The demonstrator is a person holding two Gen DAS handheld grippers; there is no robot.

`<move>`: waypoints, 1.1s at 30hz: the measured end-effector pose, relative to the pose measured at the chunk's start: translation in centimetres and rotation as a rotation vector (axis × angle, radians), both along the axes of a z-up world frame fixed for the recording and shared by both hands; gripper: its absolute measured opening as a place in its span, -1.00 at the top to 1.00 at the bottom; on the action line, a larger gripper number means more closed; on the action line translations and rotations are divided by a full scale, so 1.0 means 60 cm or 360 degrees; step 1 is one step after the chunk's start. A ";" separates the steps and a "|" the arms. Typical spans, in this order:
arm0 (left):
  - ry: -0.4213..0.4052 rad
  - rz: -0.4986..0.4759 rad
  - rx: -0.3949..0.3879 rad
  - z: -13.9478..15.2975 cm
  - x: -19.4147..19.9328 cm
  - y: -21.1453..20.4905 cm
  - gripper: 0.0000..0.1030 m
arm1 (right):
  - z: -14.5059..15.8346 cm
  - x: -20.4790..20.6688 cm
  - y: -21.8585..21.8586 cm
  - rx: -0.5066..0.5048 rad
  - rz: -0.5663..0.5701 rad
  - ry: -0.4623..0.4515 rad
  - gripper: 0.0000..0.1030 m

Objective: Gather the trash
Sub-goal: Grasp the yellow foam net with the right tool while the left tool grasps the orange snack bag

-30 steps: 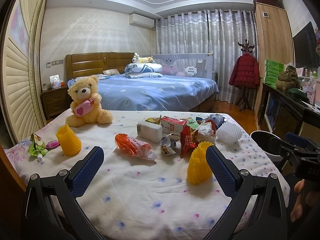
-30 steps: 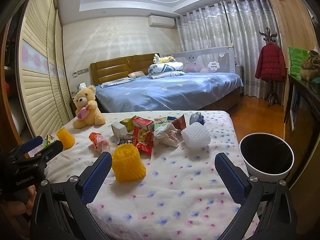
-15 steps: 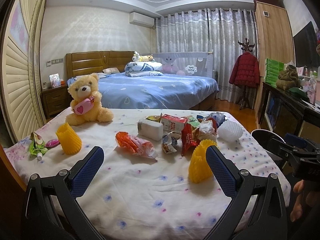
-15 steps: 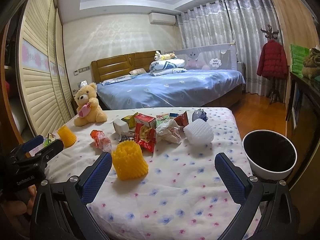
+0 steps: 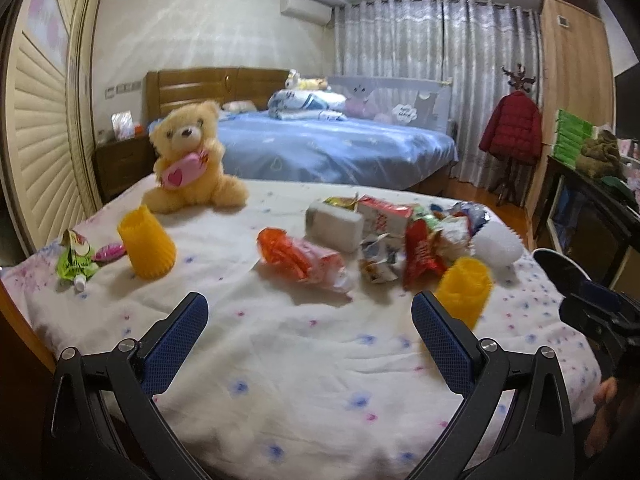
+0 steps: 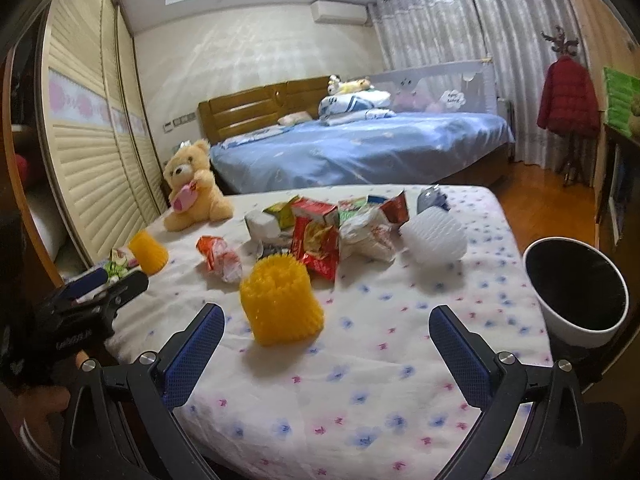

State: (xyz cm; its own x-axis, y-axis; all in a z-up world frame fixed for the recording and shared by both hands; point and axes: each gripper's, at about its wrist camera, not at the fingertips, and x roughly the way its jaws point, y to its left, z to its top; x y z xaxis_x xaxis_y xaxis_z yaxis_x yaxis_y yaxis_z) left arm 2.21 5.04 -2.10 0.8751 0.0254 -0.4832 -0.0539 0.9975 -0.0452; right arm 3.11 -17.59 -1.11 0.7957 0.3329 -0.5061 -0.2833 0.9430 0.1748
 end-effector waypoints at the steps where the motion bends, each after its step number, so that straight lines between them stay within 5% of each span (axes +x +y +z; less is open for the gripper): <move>1: 0.0015 0.0001 -0.0001 -0.003 0.006 0.003 -1.00 | -0.003 0.003 0.004 -0.0009 0.0014 0.0006 -0.88; 26: 0.0444 -0.0017 -0.0043 -0.079 0.211 0.002 -0.88 | -0.082 0.137 0.057 0.0061 0.0313 0.0336 -0.77; 33: 0.0546 -0.0082 -0.0092 -0.097 0.241 -0.006 -0.08 | -0.093 0.157 0.062 0.0115 0.0376 0.0397 -0.68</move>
